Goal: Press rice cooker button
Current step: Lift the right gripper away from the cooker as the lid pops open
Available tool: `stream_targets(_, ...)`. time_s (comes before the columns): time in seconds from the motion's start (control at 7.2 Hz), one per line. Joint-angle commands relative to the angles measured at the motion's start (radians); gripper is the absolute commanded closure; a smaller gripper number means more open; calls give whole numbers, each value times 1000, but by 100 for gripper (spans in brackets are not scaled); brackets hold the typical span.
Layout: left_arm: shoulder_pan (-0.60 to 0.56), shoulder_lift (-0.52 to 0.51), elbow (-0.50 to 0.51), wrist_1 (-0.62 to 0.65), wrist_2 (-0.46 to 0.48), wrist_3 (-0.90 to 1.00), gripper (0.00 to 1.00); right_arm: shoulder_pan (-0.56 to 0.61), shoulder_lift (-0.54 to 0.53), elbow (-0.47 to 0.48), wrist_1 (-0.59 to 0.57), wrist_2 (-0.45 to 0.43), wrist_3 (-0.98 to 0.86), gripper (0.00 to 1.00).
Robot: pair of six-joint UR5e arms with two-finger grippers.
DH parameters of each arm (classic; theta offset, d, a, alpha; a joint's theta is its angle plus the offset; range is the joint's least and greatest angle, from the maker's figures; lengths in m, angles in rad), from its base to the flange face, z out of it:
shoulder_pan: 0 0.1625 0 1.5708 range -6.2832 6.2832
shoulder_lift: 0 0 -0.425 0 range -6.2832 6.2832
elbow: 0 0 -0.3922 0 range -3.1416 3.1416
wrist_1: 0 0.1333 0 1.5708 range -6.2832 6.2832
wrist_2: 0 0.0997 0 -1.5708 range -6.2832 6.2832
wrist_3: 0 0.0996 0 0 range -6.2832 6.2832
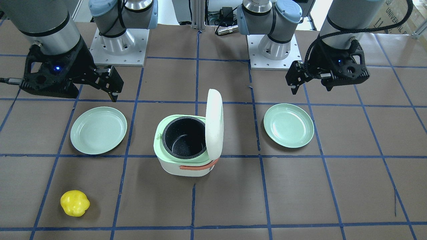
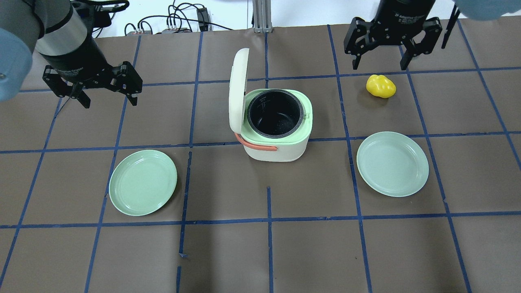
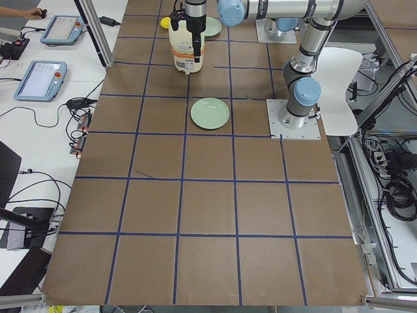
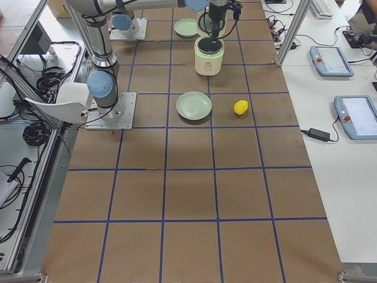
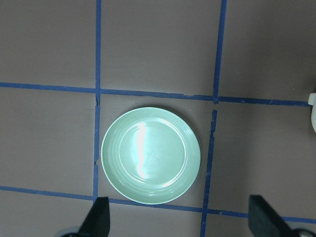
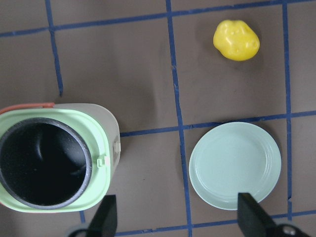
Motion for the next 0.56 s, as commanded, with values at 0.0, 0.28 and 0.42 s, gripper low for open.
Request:
stream_targets(0.0,0,0,0,0,1,0,0,-4,-31,72,-45,1,-10,0)
stream_targets(0.28,0,0,0,0,1,0,0,-1,-31,73,-42,1,-6,0)
stream_targets(0.42,0,0,0,0,2,0,0,-1,-33,72,-45,6,-1,0)
